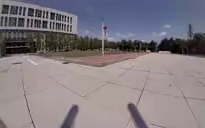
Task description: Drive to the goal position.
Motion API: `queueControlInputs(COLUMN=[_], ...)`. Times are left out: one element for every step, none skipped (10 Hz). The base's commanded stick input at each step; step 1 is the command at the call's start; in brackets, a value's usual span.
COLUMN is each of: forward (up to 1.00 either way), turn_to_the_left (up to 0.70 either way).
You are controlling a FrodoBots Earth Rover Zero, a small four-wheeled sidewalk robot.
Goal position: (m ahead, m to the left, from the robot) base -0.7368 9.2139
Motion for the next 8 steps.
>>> queueControlInputs(forward=[0.7,0.7,0.7,0.7,0.7,0.7,0.7,0.7], turn_to_the_left=[0.0,0.0,0.0,0.0,0.0,0.0,0.0,0.0])
